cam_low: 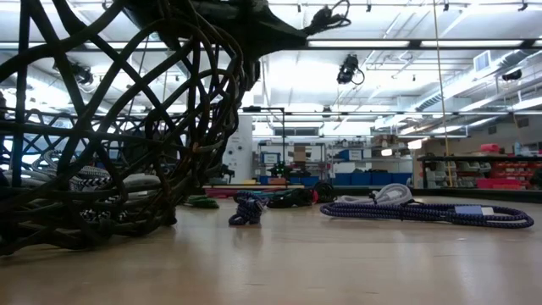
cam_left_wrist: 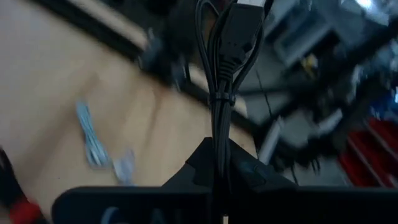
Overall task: Pick and place USB-C Cables
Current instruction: Put the right black charger cable into the wire basket
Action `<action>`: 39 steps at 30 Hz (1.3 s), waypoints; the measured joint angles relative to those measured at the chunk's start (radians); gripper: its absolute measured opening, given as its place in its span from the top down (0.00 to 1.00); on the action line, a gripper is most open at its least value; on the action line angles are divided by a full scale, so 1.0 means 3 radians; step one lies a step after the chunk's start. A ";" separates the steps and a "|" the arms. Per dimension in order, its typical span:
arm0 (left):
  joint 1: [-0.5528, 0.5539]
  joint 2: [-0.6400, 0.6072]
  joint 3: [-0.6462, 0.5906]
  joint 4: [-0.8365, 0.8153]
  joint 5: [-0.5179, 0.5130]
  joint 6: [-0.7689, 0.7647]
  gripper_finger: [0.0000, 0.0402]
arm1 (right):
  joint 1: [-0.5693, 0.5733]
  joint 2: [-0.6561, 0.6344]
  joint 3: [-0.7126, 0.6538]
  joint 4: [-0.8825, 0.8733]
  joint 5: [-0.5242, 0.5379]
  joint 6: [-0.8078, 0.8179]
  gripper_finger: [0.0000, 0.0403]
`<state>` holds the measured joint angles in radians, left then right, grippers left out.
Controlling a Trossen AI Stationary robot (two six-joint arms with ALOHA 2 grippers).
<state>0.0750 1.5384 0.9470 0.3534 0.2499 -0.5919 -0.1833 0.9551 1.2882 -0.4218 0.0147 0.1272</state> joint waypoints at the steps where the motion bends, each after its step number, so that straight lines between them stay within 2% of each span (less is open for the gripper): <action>1: -0.0072 -0.0018 0.0000 -0.0102 -0.0017 0.0003 0.96 | 0.0000 -0.0027 0.0002 -0.0016 0.0000 0.0001 0.45; 6: -0.0473 -0.0295 0.0000 -0.0652 -0.0577 -0.0033 0.96 | 0.0000 -0.0096 0.0002 -0.0203 0.0000 0.0023 0.45; 12: -0.0988 -0.0756 0.0000 -0.1300 -0.1399 -0.0377 0.96 | 0.0000 -0.0064 0.0002 -0.0308 -0.0030 0.0027 0.45; 18: -0.1428 -0.0881 0.0003 -0.1895 -0.1892 -0.1039 0.96 | 0.0000 -0.0020 0.0002 -0.0304 -0.0032 0.0009 0.45; 21: -0.1628 -0.0876 -0.0001 -0.2210 -0.1875 -0.1355 0.96 | 0.0000 -0.0005 0.0002 -0.0296 -0.0032 0.0014 0.45; 25: -0.1858 -0.0852 -0.0002 -0.2551 -0.1640 -0.1493 0.96 | 0.0000 -0.0005 0.0002 -0.0295 -0.0031 0.0031 0.45; 33: -0.2171 -0.0856 -0.0001 -0.2662 -0.1108 -0.1665 0.96 | -0.0001 0.0009 0.0002 -0.0294 -0.0019 0.0102 0.46; 39: -0.2308 -0.0809 -0.0001 -0.2931 -0.0853 -0.1788 0.96 | -0.0001 0.0009 0.0002 -0.0292 -0.0013 0.0104 0.46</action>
<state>-0.6174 1.2958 0.9466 -0.5260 -0.0061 -1.1283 -0.1837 0.9577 1.2888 -0.5095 0.0109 0.1583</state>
